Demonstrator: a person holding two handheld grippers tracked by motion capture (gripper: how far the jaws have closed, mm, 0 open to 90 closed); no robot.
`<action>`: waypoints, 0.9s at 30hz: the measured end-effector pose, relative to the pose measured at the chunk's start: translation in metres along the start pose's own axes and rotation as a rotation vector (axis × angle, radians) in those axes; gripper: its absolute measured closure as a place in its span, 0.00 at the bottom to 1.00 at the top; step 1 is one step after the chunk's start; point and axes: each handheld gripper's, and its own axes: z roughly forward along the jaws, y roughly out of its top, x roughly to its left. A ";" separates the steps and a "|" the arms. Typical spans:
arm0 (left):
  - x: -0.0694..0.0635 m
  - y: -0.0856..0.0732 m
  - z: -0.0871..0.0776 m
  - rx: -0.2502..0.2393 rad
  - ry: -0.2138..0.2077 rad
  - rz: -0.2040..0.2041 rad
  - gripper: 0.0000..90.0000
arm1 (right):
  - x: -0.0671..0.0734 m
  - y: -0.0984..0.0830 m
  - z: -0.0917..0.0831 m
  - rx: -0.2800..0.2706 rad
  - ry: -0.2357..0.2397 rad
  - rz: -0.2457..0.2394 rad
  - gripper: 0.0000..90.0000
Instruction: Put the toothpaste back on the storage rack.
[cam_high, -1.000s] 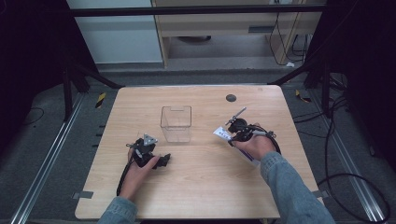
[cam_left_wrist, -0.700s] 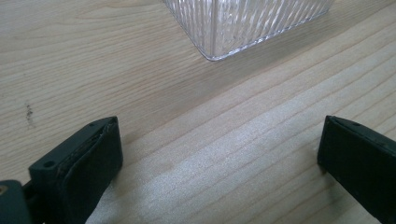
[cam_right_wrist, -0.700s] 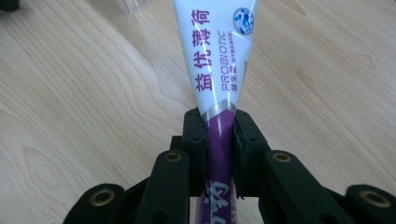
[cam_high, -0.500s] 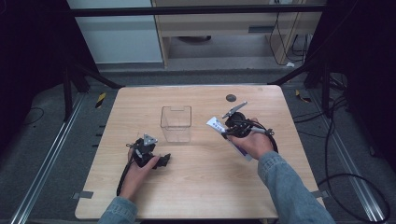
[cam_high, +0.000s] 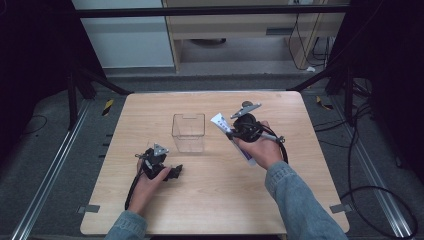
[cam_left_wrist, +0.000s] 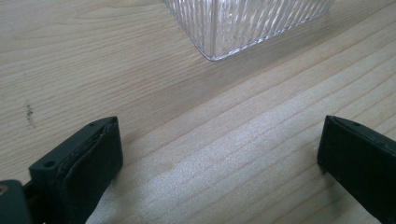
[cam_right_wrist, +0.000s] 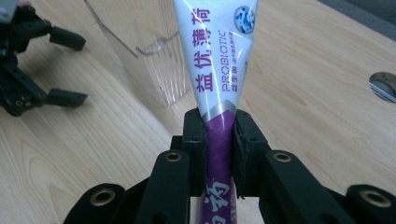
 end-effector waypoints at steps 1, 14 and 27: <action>0.000 0.000 0.000 0.000 0.000 0.000 0.00 | 0.001 0.003 -0.001 -0.009 -0.003 0.001 0.86; 0.000 0.000 0.000 -0.002 0.000 0.001 0.00 | 0.009 0.045 -0.013 -0.117 -0.026 0.003 0.86; 0.000 0.000 0.000 -0.002 0.000 -0.002 0.00 | 0.018 0.083 -0.010 -0.166 -0.041 -0.018 0.86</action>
